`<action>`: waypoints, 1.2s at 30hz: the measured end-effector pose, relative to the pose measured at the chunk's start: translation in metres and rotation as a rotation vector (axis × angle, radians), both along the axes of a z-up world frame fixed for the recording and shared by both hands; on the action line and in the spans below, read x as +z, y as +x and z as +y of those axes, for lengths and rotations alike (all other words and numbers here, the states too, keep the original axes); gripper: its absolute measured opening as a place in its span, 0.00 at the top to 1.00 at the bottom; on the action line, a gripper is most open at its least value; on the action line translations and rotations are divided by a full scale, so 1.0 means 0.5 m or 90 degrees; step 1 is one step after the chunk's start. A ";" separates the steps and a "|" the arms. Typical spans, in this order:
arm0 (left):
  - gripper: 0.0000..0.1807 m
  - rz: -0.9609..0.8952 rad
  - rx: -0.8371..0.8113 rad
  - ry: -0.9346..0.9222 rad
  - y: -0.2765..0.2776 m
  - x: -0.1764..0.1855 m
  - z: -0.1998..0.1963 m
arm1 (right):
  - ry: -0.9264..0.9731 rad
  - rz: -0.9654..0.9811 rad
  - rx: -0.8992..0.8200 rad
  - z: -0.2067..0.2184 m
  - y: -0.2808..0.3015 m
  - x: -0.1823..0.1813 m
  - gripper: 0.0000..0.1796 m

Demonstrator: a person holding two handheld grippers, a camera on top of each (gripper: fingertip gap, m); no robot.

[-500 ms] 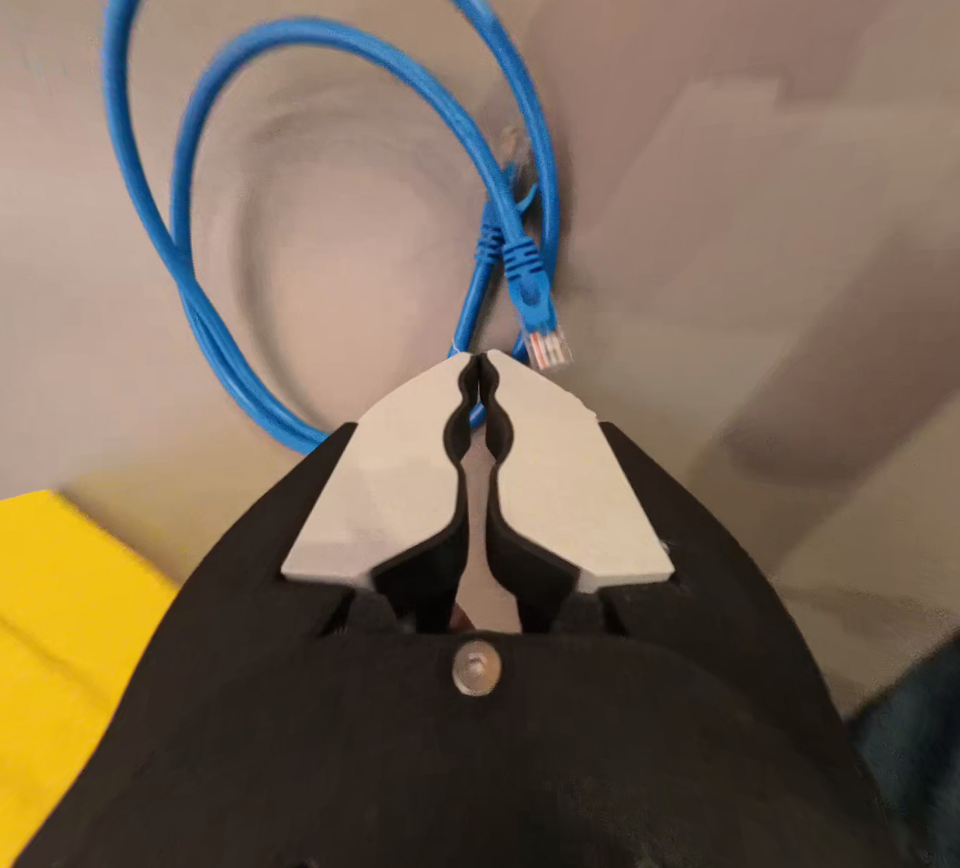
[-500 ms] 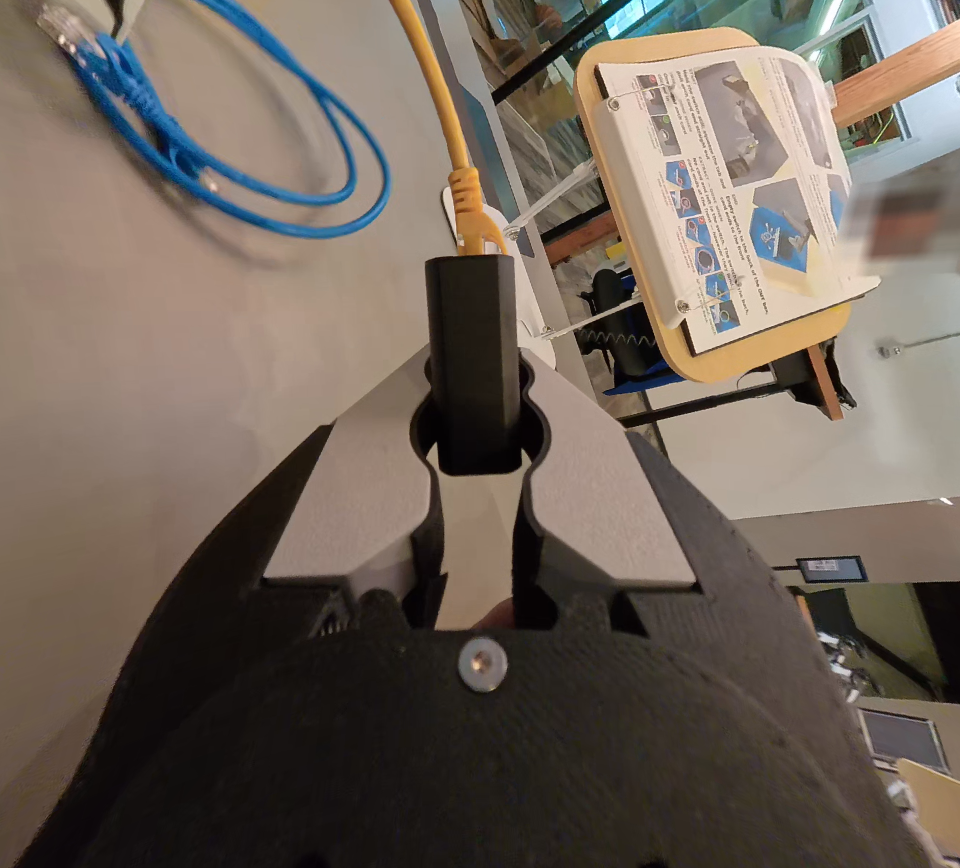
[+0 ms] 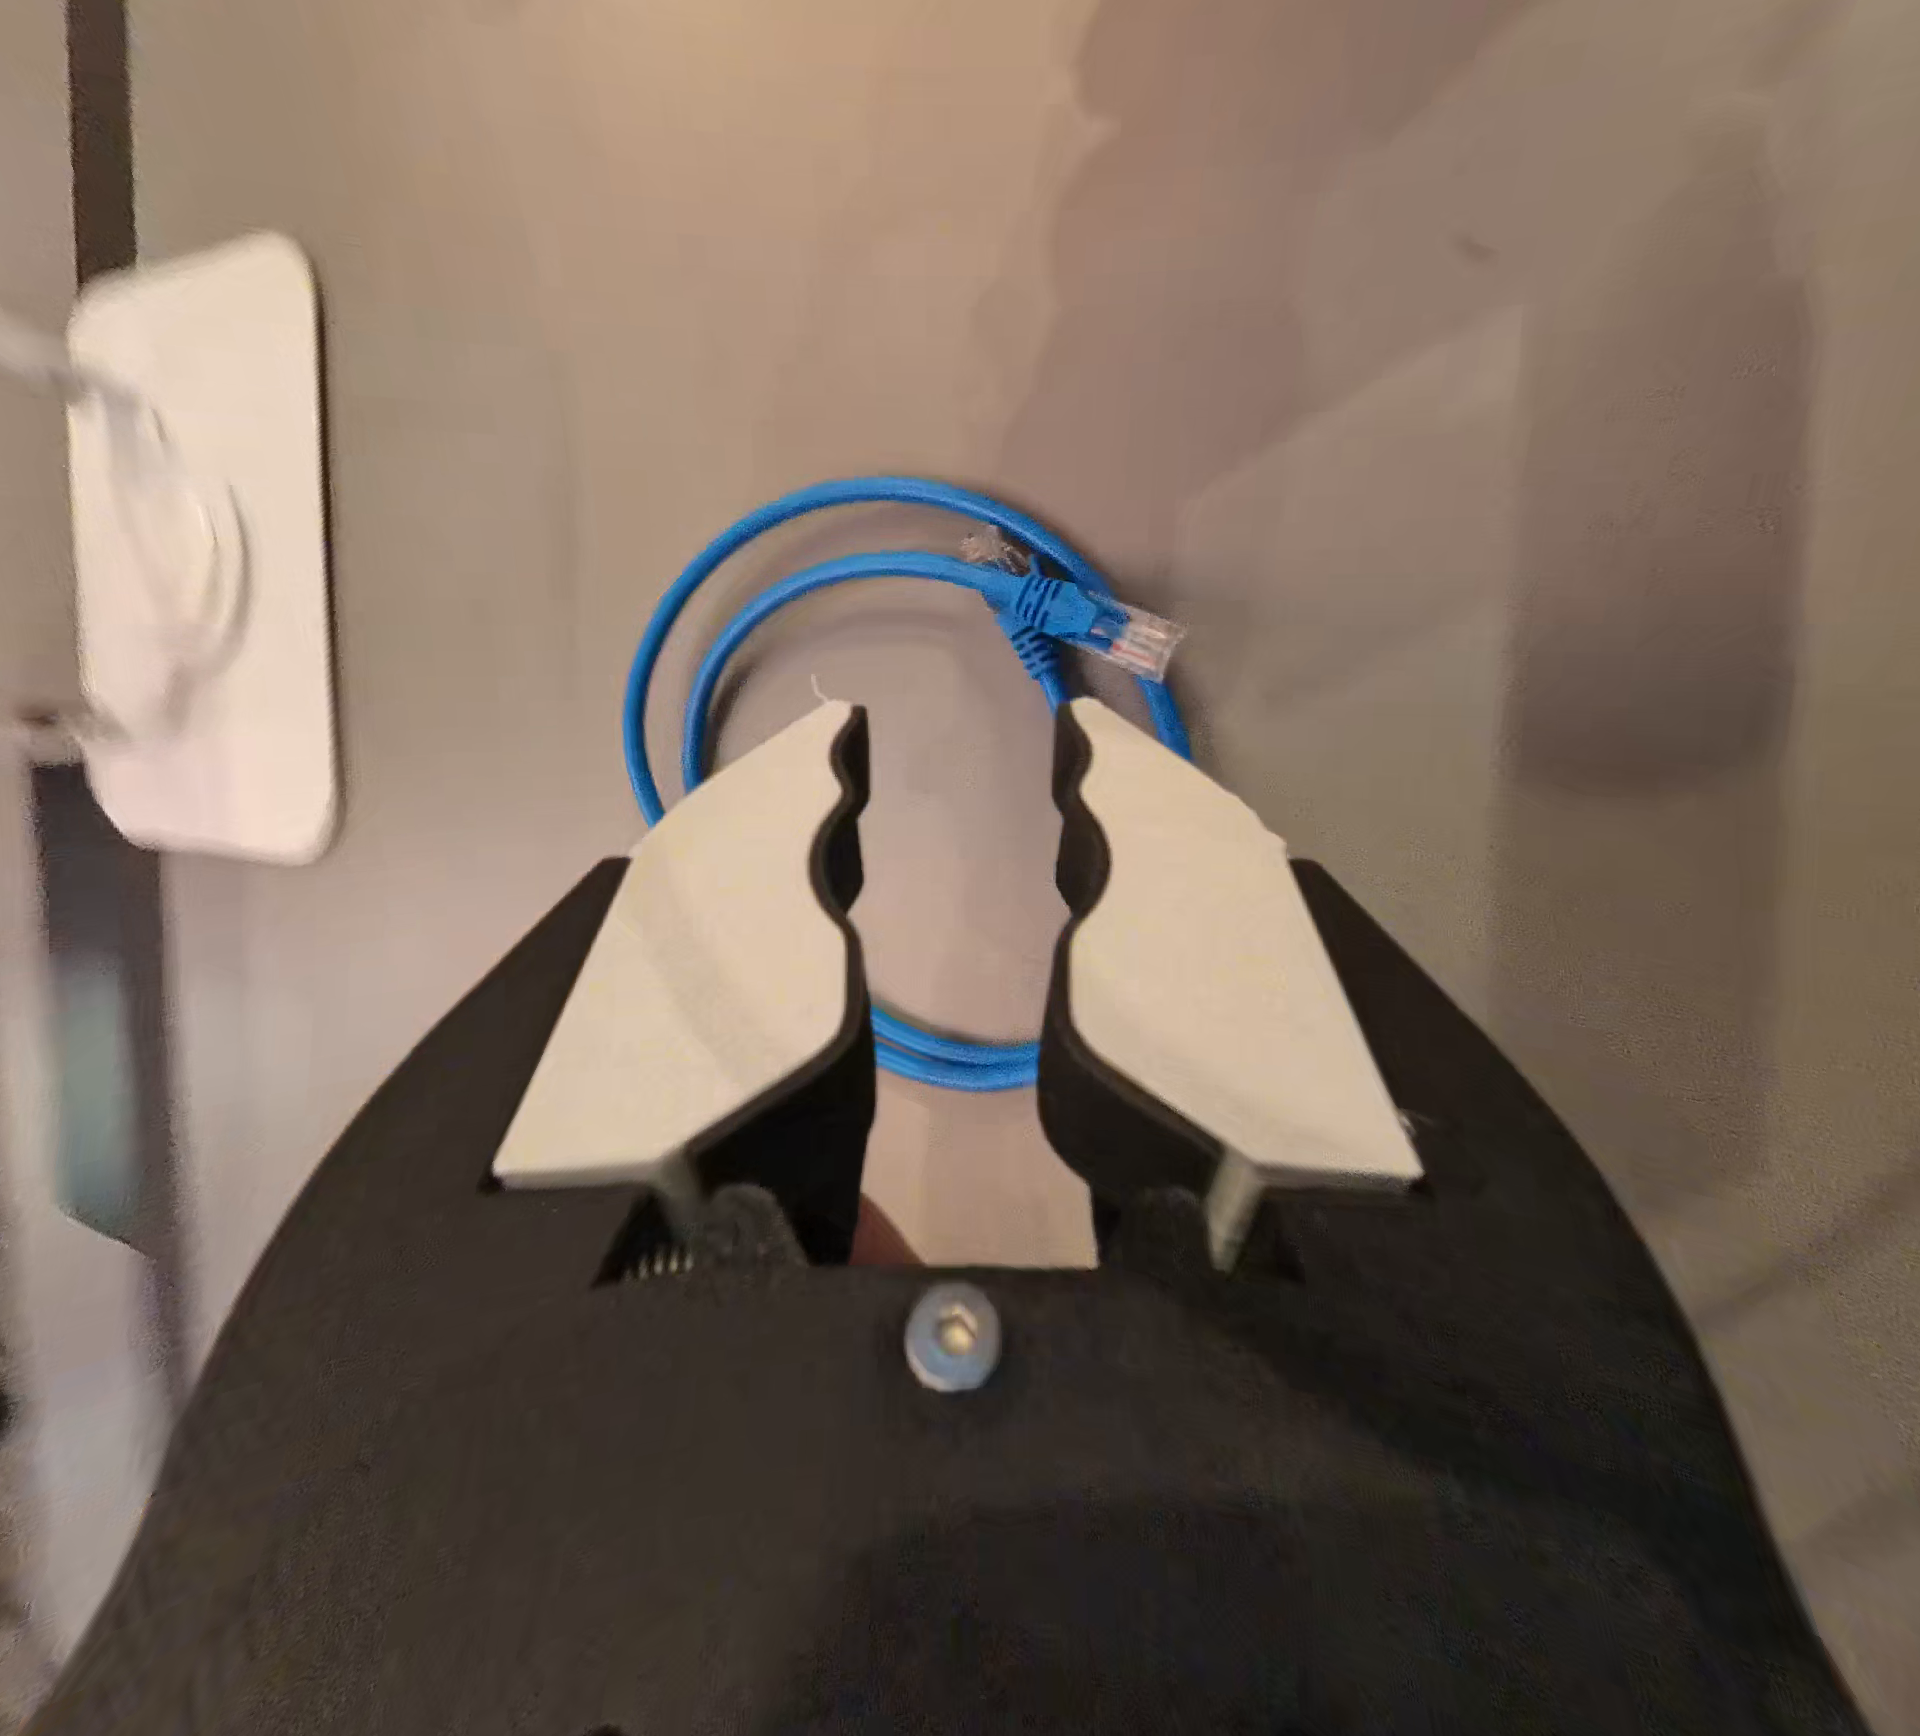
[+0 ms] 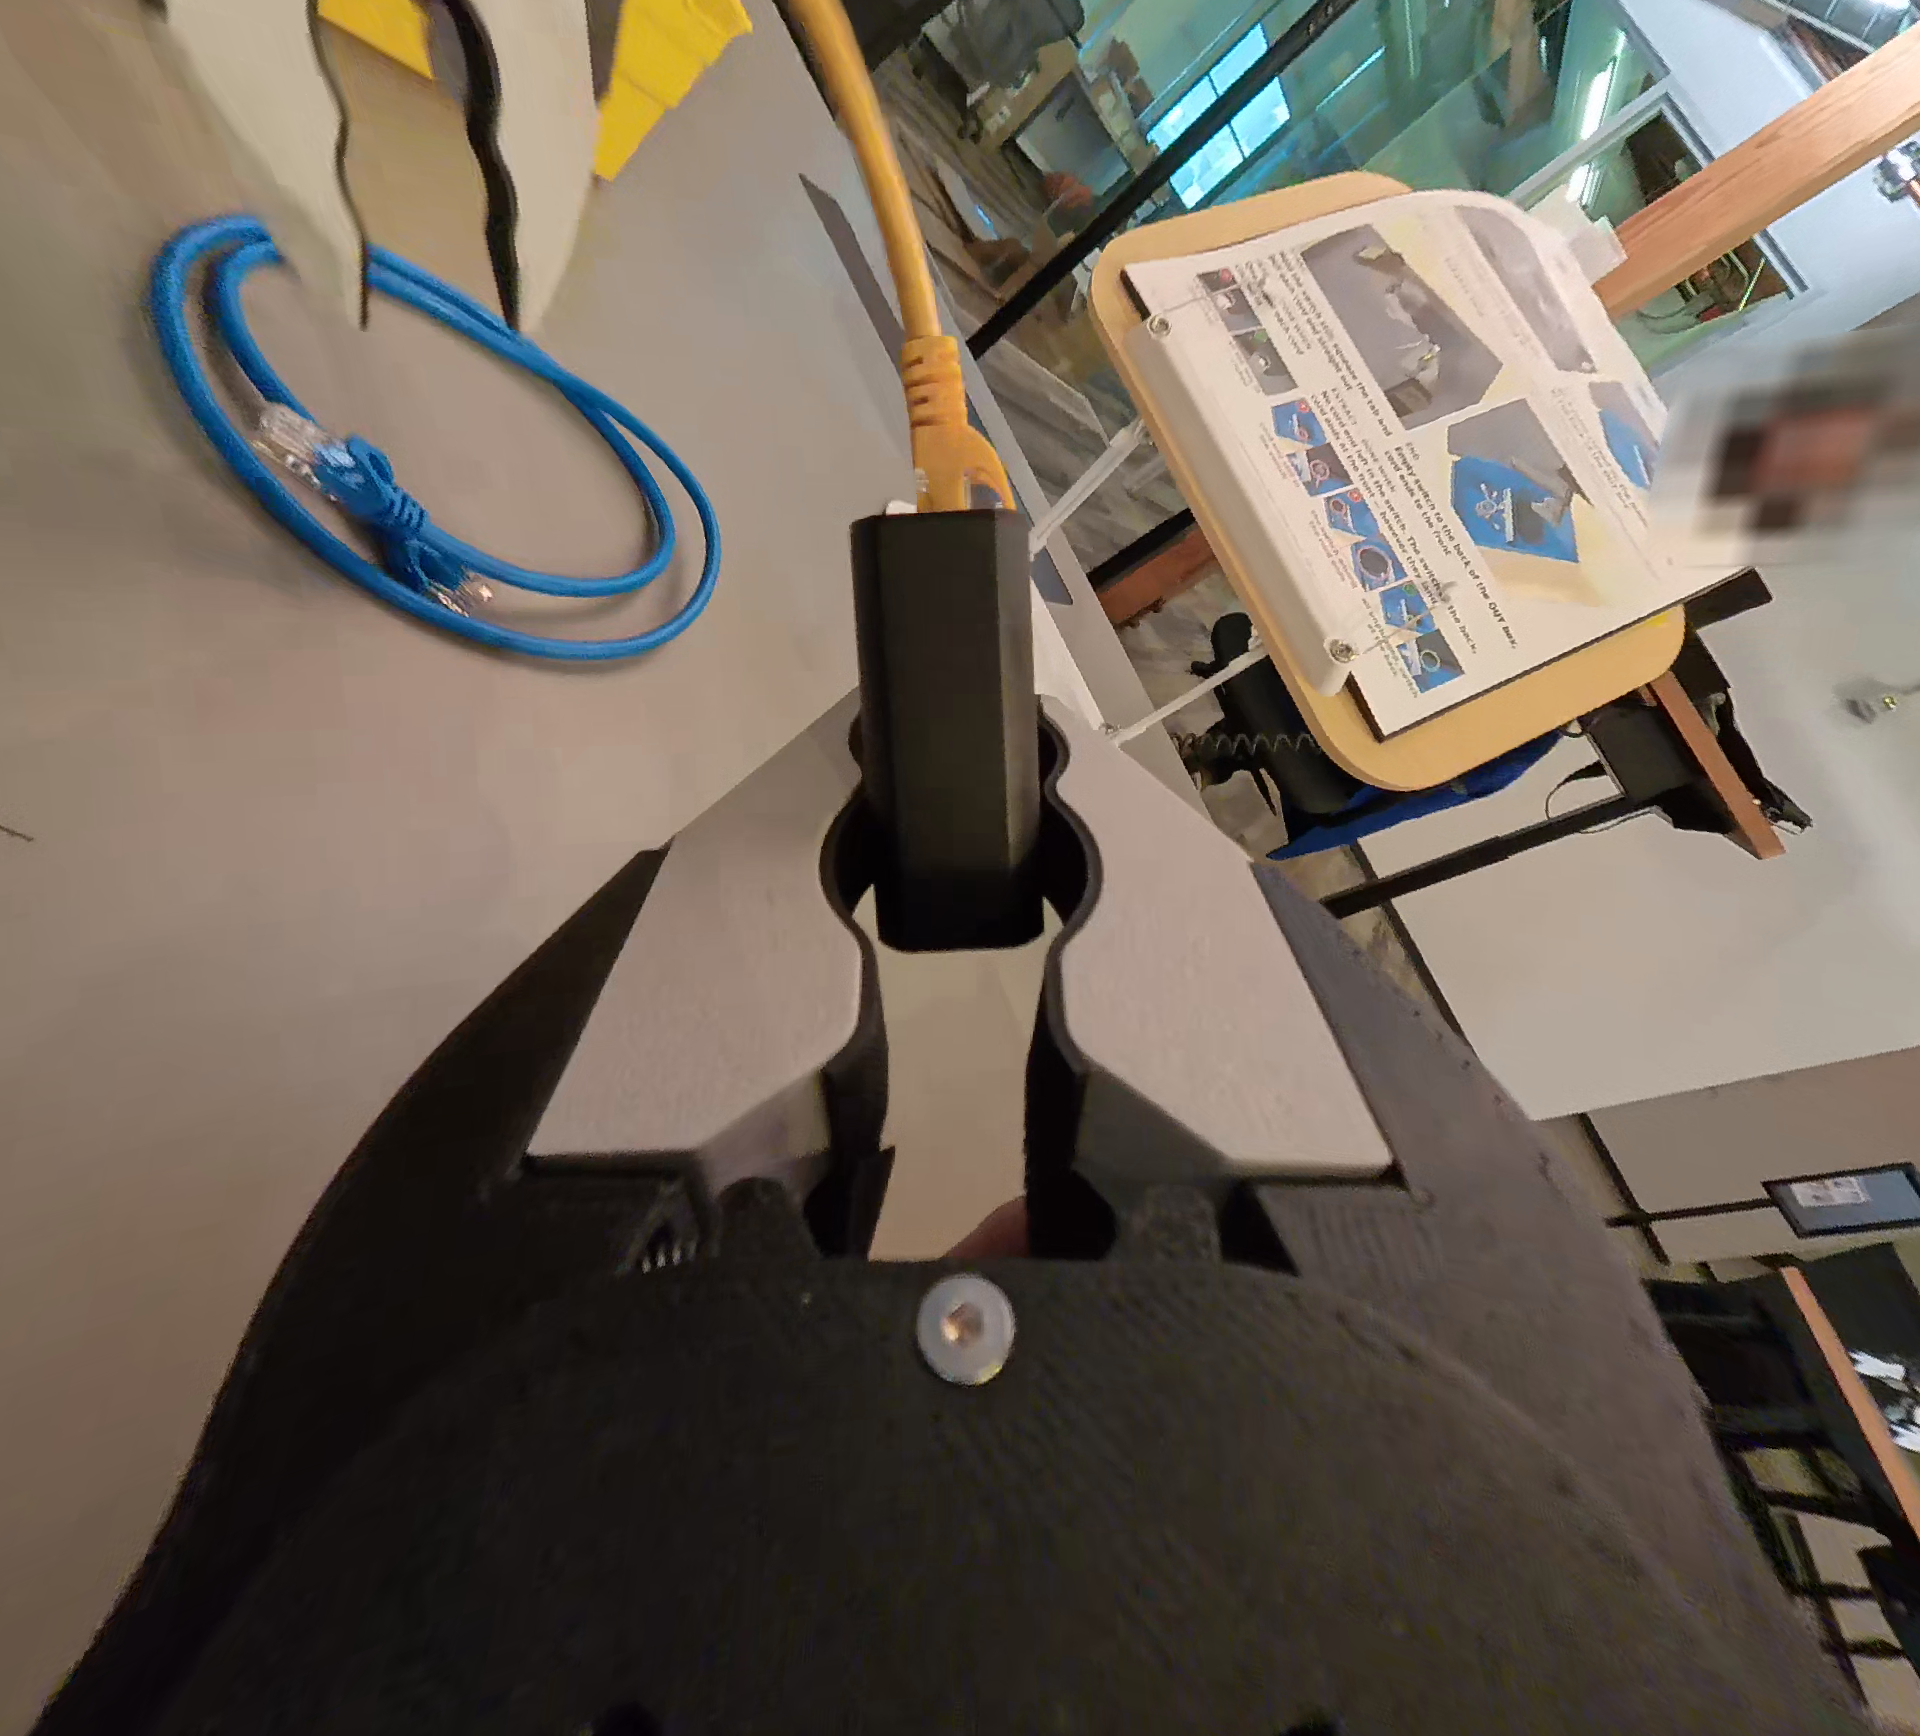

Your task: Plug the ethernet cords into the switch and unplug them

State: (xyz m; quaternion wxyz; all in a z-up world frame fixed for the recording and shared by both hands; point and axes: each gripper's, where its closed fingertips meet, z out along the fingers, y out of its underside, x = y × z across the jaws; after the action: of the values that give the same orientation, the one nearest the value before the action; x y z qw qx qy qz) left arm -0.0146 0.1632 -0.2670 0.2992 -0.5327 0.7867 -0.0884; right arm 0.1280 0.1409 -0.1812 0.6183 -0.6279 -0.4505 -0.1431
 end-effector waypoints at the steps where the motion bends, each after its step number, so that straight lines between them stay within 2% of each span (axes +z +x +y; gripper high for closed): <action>1: 0.81 0.014 -0.062 0.051 0.008 -0.008 0.004 | 0.001 0.004 0.007 -0.003 -0.004 0.002 0.87; 5: 0.81 0.062 -0.230 0.189 0.029 -0.035 0.021 | 0.004 0.005 0.014 -0.013 -0.004 0.002 0.87; 10: 0.78 0.066 -0.355 0.221 0.043 -0.071 -0.013 | 0.004 0.019 0.009 -0.019 0.007 0.001 0.87; 19: 1.00 0.009 -0.318 0.218 0.084 -0.084 -0.022 | 0.011 0.032 0.005 -0.022 0.019 0.010 0.87; 23: 1.00 -0.002 -0.302 0.228 0.103 -0.085 -0.024 | 0.013 0.035 0.001 -0.021 0.021 0.015 0.87; 24: 0.98 -0.013 -0.303 0.231 0.110 -0.083 -0.026 | 0.013 0.036 0.001 -0.021 0.022 0.017 0.87; 26: 0.85 -0.021 -0.321 0.225 0.117 -0.087 -0.033 | 0.014 0.036 0.001 -0.023 0.022 0.019 0.87; 28: 0.81 -0.032 -0.335 0.232 0.124 -0.088 -0.034 | 0.014 0.033 0.002 -0.025 0.021 0.020 0.87; 31: 0.89 -0.013 -0.348 0.234 0.126 -0.101 -0.032 | 0.014 0.034 0.001 -0.025 0.023 0.020 0.87; 36: 0.92 -0.025 -0.324 0.248 0.139 -0.091 -0.021 | 0.018 0.042 -0.001 -0.024 0.026 0.024 0.87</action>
State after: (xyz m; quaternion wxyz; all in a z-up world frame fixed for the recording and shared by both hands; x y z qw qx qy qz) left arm 0.0548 0.1527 -0.3126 0.3787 -0.2498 0.8910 -0.0183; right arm 0.1409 0.1287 -0.1692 0.6413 -0.6240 -0.4274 -0.1291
